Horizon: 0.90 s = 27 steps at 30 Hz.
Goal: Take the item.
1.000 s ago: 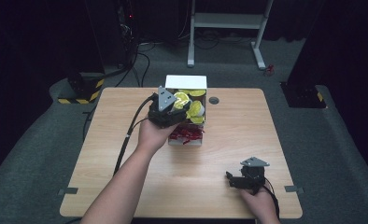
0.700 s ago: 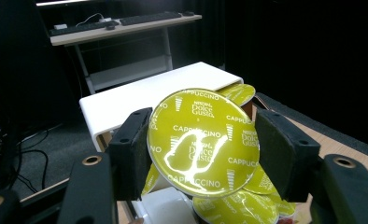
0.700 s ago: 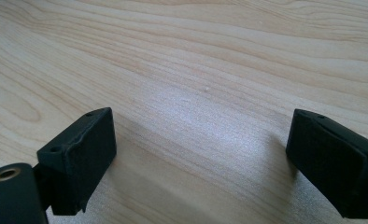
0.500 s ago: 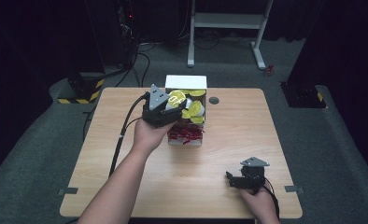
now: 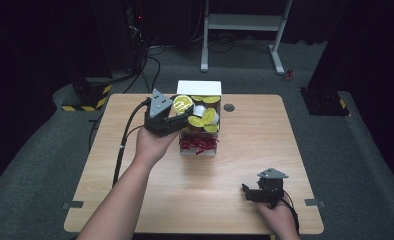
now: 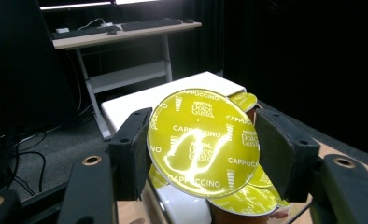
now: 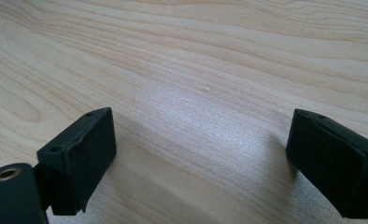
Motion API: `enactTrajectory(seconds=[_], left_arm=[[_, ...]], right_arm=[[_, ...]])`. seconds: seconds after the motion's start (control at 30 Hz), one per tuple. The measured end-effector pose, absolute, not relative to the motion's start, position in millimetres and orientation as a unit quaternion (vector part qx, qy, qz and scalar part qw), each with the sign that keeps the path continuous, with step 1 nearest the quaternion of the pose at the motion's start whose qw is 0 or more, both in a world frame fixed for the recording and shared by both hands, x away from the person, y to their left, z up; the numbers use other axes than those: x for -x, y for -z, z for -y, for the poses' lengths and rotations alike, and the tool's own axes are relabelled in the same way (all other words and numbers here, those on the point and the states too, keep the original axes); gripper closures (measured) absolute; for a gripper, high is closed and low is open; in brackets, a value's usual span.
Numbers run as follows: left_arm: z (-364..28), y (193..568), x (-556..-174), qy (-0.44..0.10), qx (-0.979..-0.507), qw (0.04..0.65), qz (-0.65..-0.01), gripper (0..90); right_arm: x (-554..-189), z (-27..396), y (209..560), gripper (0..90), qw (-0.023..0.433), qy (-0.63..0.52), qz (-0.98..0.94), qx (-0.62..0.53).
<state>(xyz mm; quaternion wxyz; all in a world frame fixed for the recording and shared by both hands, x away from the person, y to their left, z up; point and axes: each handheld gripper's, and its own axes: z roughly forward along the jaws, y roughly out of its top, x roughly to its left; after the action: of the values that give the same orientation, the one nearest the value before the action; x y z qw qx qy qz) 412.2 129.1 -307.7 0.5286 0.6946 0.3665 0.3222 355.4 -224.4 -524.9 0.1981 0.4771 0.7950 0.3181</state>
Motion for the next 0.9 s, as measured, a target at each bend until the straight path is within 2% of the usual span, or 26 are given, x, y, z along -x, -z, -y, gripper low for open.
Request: enactTrajectory(seconds=[0.9], left_arm=[[-172.1, 305.4, -405.7, -0.34, -0.679, 0.52, -0.392, 39.8]], right_arm=[[-355.4, 224.4, 524.9, 8.4, 0.198, -0.318, -0.795, -0.477]])
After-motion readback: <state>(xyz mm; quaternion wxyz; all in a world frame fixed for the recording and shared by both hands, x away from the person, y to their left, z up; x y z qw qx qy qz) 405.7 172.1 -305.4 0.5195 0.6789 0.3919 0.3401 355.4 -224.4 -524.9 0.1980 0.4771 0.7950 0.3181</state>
